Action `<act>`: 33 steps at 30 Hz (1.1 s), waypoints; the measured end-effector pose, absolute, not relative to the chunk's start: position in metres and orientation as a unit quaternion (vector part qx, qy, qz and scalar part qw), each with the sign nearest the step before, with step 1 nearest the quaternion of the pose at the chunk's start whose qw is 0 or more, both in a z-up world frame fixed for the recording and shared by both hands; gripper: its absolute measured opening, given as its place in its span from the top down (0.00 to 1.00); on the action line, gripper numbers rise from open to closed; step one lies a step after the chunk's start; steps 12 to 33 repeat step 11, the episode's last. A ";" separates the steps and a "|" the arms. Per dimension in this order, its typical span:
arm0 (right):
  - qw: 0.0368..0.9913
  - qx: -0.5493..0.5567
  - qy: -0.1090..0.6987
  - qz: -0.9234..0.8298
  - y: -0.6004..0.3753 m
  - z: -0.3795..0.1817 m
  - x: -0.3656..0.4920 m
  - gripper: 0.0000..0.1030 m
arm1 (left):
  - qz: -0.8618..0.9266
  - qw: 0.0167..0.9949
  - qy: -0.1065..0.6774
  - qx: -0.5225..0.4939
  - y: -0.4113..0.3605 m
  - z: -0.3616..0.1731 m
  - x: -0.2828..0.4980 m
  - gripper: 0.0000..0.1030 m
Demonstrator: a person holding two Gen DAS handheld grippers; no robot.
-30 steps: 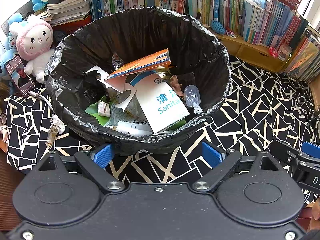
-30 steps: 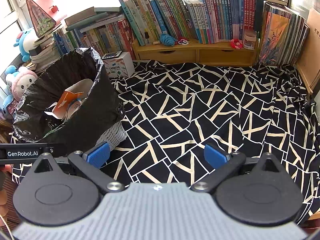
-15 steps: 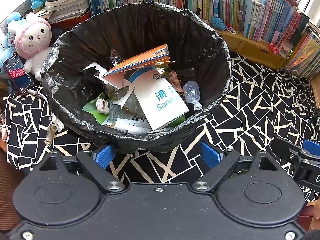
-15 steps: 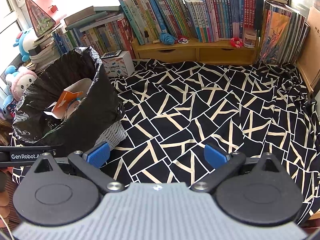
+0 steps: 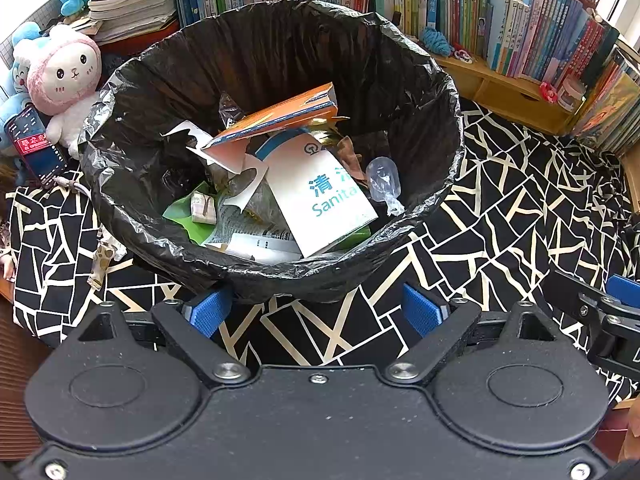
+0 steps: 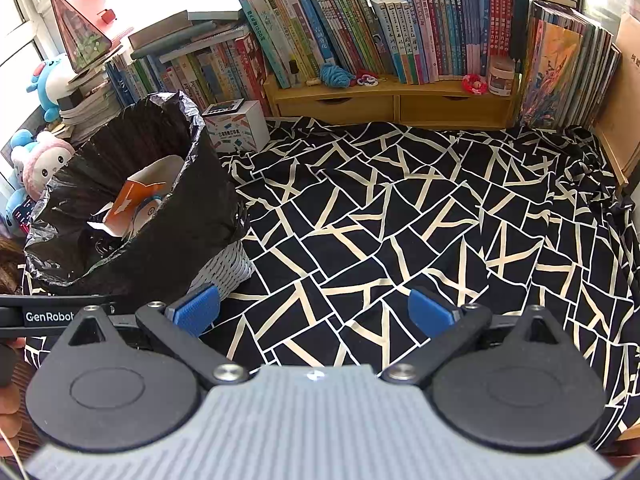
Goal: Collect trash
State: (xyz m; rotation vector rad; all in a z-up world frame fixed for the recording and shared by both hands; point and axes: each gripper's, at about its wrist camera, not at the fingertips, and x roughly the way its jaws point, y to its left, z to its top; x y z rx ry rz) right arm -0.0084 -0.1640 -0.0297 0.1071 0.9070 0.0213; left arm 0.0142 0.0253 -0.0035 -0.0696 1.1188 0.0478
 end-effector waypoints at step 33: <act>0.896 0.050 0.441 0.012 -0.164 -0.031 -0.007 0.00 | 0.023 0.847 0.531 -0.027 0.023 -0.005 0.016 0.08</act>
